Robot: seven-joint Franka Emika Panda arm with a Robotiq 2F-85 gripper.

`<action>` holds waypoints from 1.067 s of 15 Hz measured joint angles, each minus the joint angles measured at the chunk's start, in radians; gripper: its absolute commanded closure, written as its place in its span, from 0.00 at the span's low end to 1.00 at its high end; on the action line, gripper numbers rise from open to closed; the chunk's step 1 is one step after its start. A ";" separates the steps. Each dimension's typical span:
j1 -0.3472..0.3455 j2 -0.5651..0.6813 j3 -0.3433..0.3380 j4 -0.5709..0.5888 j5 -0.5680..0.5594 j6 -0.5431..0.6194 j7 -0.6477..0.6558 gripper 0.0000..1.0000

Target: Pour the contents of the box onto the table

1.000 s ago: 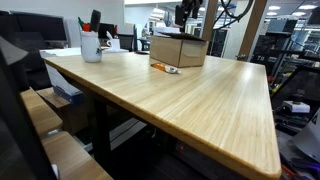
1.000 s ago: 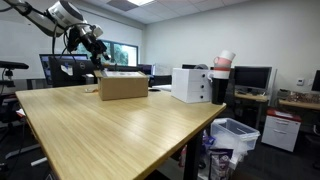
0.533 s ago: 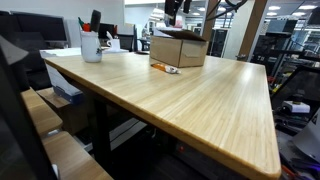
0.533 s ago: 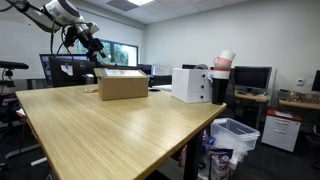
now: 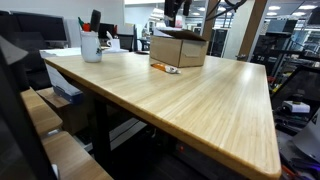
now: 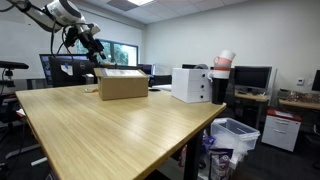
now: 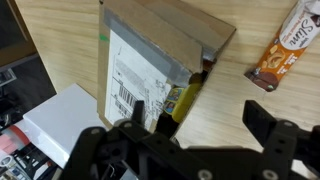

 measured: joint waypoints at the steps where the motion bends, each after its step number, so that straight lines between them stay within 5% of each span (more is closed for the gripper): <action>1: 0.000 0.003 -0.005 -0.002 0.001 0.000 0.000 0.00; 16: 0.002 0.058 -0.032 -0.012 -0.047 -0.089 0.000 0.00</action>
